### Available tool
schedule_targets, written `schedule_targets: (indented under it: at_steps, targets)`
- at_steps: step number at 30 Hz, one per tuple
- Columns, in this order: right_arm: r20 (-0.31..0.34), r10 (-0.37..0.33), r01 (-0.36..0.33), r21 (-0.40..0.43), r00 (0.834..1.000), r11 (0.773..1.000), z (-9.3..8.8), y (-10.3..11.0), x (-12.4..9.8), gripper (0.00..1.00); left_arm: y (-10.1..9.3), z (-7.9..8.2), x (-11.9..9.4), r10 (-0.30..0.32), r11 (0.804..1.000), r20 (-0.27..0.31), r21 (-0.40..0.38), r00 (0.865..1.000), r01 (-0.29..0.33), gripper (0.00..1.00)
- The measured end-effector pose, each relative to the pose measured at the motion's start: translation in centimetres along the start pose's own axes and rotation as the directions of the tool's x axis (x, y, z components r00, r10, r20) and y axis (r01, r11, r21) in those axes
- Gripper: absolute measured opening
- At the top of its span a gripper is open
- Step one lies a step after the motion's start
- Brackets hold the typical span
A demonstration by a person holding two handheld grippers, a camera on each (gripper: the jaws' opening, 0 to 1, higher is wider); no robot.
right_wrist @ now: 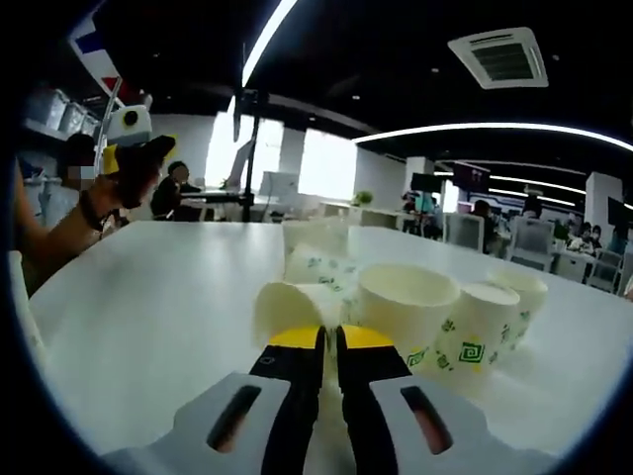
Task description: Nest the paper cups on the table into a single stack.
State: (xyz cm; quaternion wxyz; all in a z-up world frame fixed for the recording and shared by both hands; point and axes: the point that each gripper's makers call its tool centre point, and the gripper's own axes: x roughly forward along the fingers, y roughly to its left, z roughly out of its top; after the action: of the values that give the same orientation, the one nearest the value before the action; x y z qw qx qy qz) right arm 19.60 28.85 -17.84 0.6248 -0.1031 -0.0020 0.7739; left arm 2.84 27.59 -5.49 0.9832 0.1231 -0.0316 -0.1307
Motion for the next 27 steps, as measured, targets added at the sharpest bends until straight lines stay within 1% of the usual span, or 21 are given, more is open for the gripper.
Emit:
schedule_targets:
  at_steps: [2, 4, 6, 8, 10, 11, 14, 16, 17, 18, 20, 21, 22, 23, 24, 25, 26, 27]
  targets:
    - [-0.001, 0.002, -0.002, -0.001, 1.000, 1.000, 0.0, 0.0, 0.0, 0.04, 0.4, 0.2, 0.6, -0.023, 1.000, 0.004, -0.008, 1.000, 0.023, 0.40]
    - [0.005, 0.011, -0.011, 0.005, 1.000, 1.000, 0.1, 0.1, -0.3, 0.03, 0.4, 0.1, 1.2, -0.046, 0.999, 0.006, -0.008, 0.999, 0.046, 0.41]
    - [0.019, 0.018, -0.018, 0.011, 1.000, 1.000, 0.7, 0.3, -0.9, 0.03, 0.3, 0.0, 1.9, -0.073, 0.997, 0.022, 0.005, 0.997, 0.073, 0.41]
    - [0.032, 0.030, -0.030, 0.013, 0.999, 0.999, 0.9, 0.5, -1.5, 0.03, 0.2, -0.4, 2.5, -0.099, 0.995, 0.030, -0.001, 0.995, 0.099, 0.41]
    - [0.048, 0.047, -0.048, 0.013, 0.998, 0.999, 1.3, 0.6, -2.1, 0.03, 0.3, -1.0, 3.2, -0.114, 0.993, 0.021, -0.010, 0.993, 0.114, 0.41]
    - [0.060, 0.062, -0.063, 0.012, 0.996, 0.998, 1.6, 0.3, -2.4, 0.03, 0.2, -1.3, 3.6, -0.124, 0.992, 0.014, -0.009, 0.992, 0.124, 0.41]
    - [0.085, 0.095, -0.095, 0.005, 0.992, 0.995, 2.0, 0.4, -3.2, 0.03, -0.1, -2.1, 4.4, -0.154, 0.988, -0.011, 0.001, 0.988, 0.154, 0.41]
    - [0.110, 0.151, -0.150, -0.018, 0.982, 0.988, 2.4, 1.6, -4.2, 0.03, -0.5, -2.6, 5.0, -0.188, 0.982, -0.015, 0.024, 0.982, 0.189, 0.41]
    - [0.113, 0.168, -0.166, -0.026, 0.979, 0.986, 2.4, 1.6, -4.3, 0.03, -0.6, -2.7, 5.2, -0.203, 0.978, 0.000, 0.048, 0.979, 0.203, 0.41]
    - [0.116, 0.201, -0.198, -0.035, 0.973, 0.980, 2.4, 2.2, -4.7, 0.03, -0.5, -3.2, 5.6, -0.207, 0.977, 0.009, 0.056, 0.978, 0.206, 0.41]
    - [0.117, 0.243, -0.238, -0.058, 0.963, 0.970, 2.3, 3.1, -5.5, 0.03, -0.7, -3.9, 6.2, -0.225, 0.974, 0.005, 0.037, 0.974, 0.225, 0.41]
    - [0.123, 0.263, -0.256, -0.071, 0.957, 0.964, 2.4, 3.5, -6.0, 0.03, -0.8, -4.8, 6.5, -0.237, 0.972, -0.025, 0.004, 0.971, 0.237, 0.41]
    - [0.128, 0.299, -0.291, -0.080, 0.946, 0.953, 2.5, 4.3, -6.5, 0.03, -0.6, -5.9, 6.8, -0.230, 0.973, -0.072, -0.016, 0.970, 0.230, 0.42]
    - [0.129, 0.315, -0.305, -0.088, 0.940, 0.948, 2.5, 4.7, -6.8, 0.03, -0.6, -6.5, 7.1, -0.230, 0.973, -0.088, -0.013, 0.969, 0.229, 0.42]
    - [0.129, 0.331, -0.320, -0.096, 0.935, 0.942, 2.5, 5.1, -7.1, 0.03, -0.9, -6.7, 7.5, -0.249, 0.969, -0.080, -0.017, 0.965, 0.248, 0.42]
    - [0.122, 0.347, -0.336, -0.102, 0.930, 0.936, 2.4, 5.3, -7.4, 0.03, -1.3, -7.1, 7.6, -0.273, 0.962, -0.083, -0.047, 0.958, 0.270, 0.42]
    - [0.112, 0.373, -0.362, -0.107, 0.921, 0.926, 2.1, 5.7, -7.7, 0.03, -1.6, -7.3, 7.6, -0.279, 0.960, -0.085, -0.061, 0.957, 0.274, 0.42]
    - [0.107, 0.385, -0.373, -0.114, 0.917, 0.921, 2.0, 5.6, -7.9, 0.03, -1.9, -7.5, 7.7, -0.291, 0.956, -0.081, -0.075, 0.953, 0.285, 0.42]
